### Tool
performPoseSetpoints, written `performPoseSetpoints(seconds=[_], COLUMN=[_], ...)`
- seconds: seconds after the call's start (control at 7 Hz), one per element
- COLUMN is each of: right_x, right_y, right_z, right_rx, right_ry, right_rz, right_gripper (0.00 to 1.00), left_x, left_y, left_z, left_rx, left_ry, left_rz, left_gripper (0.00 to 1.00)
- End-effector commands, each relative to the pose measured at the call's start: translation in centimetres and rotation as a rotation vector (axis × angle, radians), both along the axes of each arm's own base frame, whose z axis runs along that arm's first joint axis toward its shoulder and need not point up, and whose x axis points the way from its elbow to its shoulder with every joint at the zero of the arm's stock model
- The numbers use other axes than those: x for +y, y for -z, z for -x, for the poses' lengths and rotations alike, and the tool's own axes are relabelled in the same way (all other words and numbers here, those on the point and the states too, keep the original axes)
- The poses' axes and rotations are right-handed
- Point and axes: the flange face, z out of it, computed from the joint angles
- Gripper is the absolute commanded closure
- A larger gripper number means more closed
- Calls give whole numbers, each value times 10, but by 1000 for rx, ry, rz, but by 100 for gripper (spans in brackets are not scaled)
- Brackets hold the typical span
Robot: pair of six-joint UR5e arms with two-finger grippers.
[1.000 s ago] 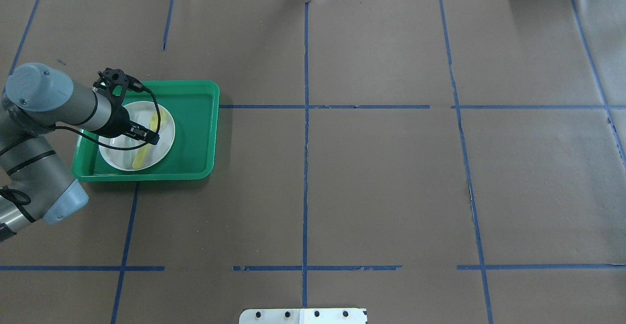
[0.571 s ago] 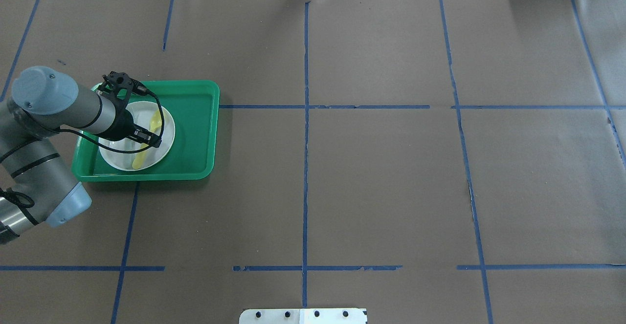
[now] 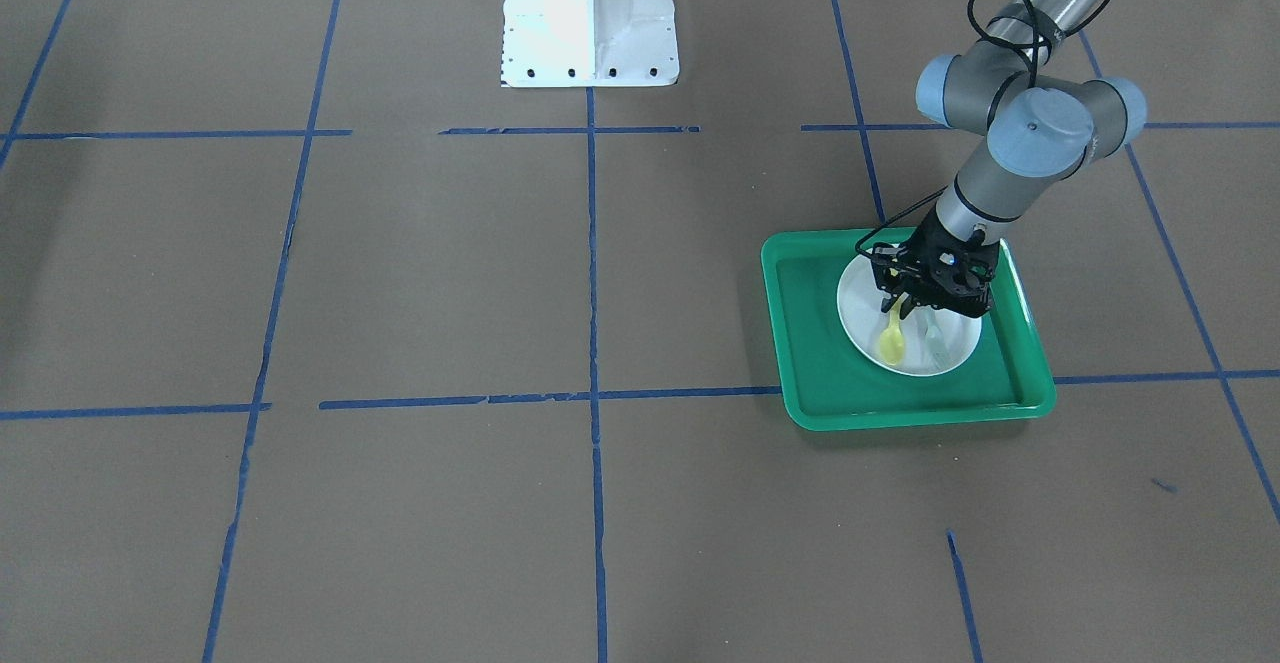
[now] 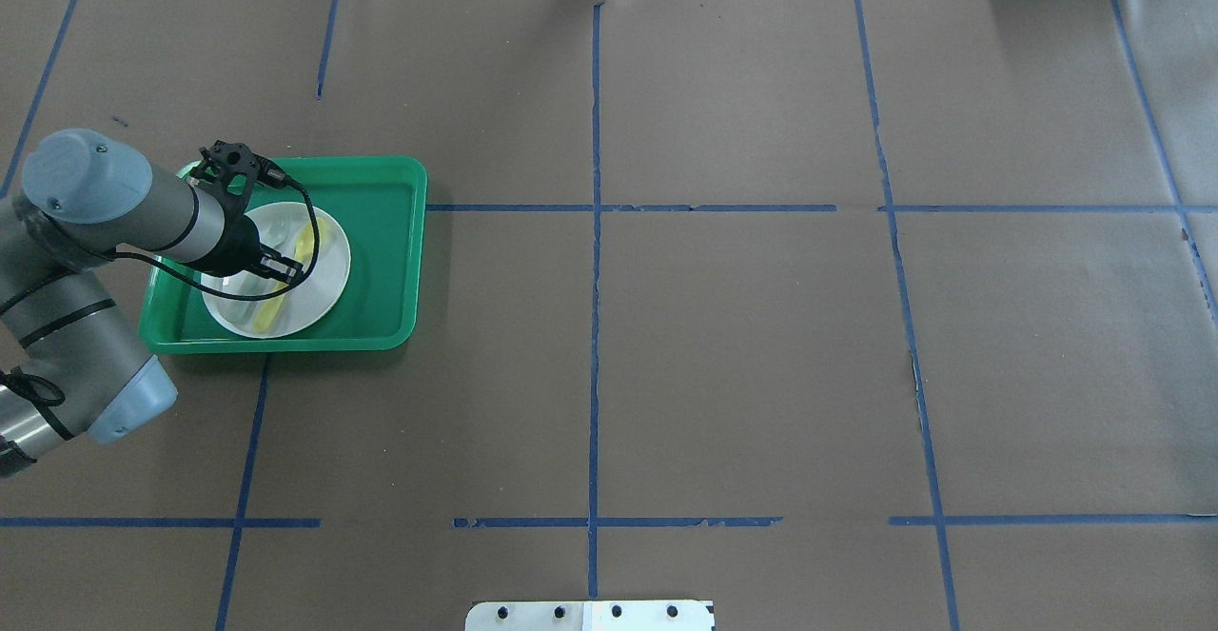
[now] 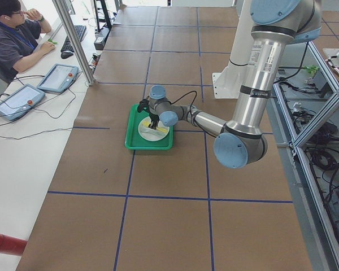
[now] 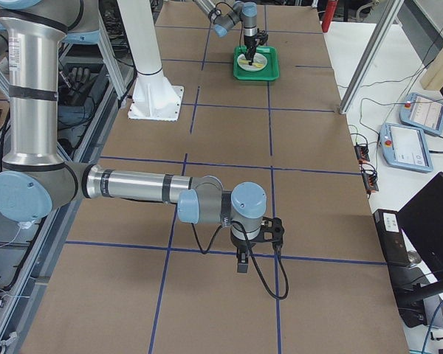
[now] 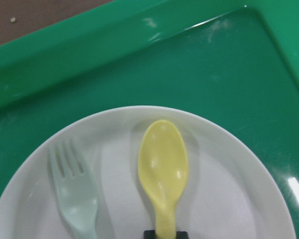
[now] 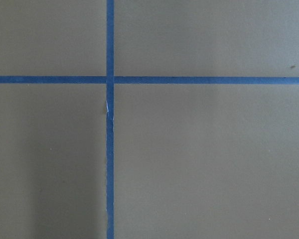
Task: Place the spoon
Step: 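Lower the left gripper and close it on the yellow spoon handle, then lift the spoon with the left gripper and carry it off the plate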
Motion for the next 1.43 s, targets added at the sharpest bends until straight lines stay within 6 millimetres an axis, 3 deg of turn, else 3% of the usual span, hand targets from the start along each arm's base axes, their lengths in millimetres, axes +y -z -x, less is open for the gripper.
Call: performPoseSetpoints(seconds=[0.0,0.29,0.71,1.0,1.29], right_x=[0,0,0,0,0], right_y=[0,0,0,0,0], right_z=[0,0,0,0,0], right_rx=[0,2,2,0,0], right_ry=[0,0,0,0,0], right_rz=[1,0,1,1,0], right_gripper=[0,0,0,0,0], left_x=[-2,-2,-32,-43,-41], left_y=[4,31,121,125,101], left_z=[7,23,-13,-45,-71], left_rx=[-10,-30,-5,15,49], left_ry=[-2,28,206,278,255], left_rz=[29,116,357,495,470], left_gripper=[100,100,100,100,100])
